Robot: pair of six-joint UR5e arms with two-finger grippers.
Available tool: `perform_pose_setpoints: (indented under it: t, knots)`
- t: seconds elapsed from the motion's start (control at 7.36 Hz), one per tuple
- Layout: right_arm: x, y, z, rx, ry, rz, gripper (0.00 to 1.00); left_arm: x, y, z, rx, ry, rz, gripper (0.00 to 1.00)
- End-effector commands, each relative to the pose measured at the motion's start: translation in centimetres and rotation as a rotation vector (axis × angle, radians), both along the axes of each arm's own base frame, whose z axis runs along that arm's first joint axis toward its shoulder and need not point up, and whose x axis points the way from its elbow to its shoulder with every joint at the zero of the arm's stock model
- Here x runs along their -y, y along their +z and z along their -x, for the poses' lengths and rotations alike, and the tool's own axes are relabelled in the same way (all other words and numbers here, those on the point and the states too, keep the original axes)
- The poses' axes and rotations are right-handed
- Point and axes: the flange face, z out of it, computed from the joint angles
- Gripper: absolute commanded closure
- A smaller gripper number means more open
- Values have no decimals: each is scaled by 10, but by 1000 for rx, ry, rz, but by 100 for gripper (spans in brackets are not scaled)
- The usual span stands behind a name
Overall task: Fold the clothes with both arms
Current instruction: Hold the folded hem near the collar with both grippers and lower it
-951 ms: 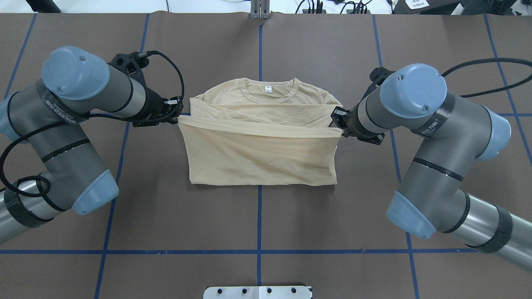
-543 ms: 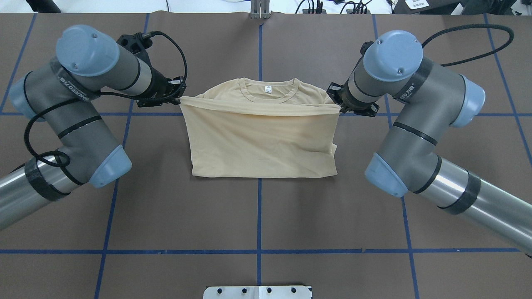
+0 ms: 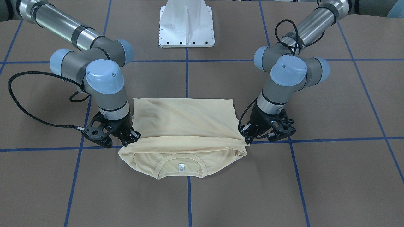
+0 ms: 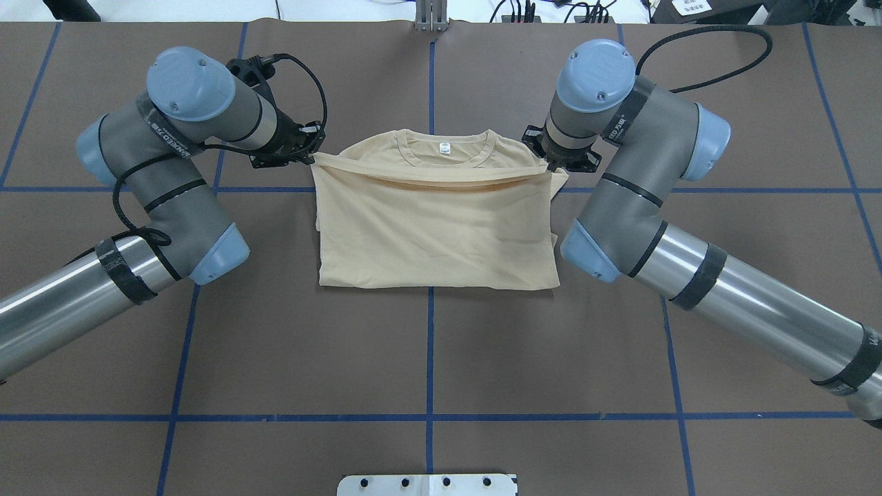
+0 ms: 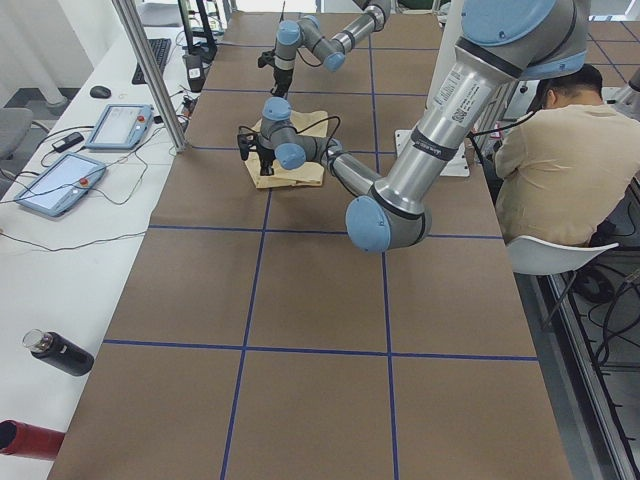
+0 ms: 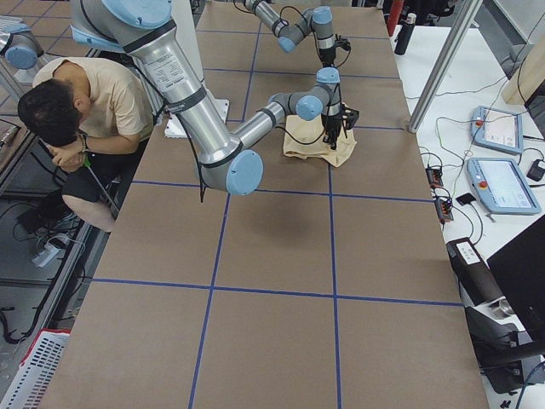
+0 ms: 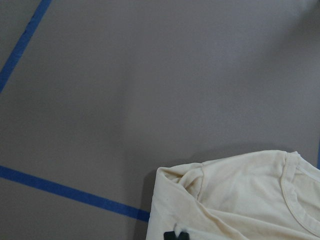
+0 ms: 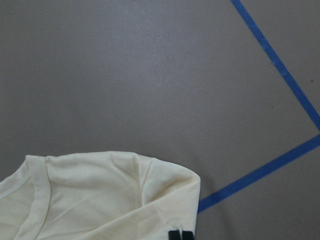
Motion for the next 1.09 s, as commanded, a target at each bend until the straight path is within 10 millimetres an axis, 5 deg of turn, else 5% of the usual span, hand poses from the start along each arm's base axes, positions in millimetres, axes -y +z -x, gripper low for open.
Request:
perform_pose_setpoints:
  t: [0.0,0.82,0.95]
  knots:
    - [16,23,16,-11,1,2,100,20,17,-18,16,-22,-6,100]
    - [30,28,20,-47,-8,-19,100,31,17,-27,27,-35,-11,100]
    - [37,29,13,-58,-25,-39,100,31,19,-27,28,-35,-10,86]
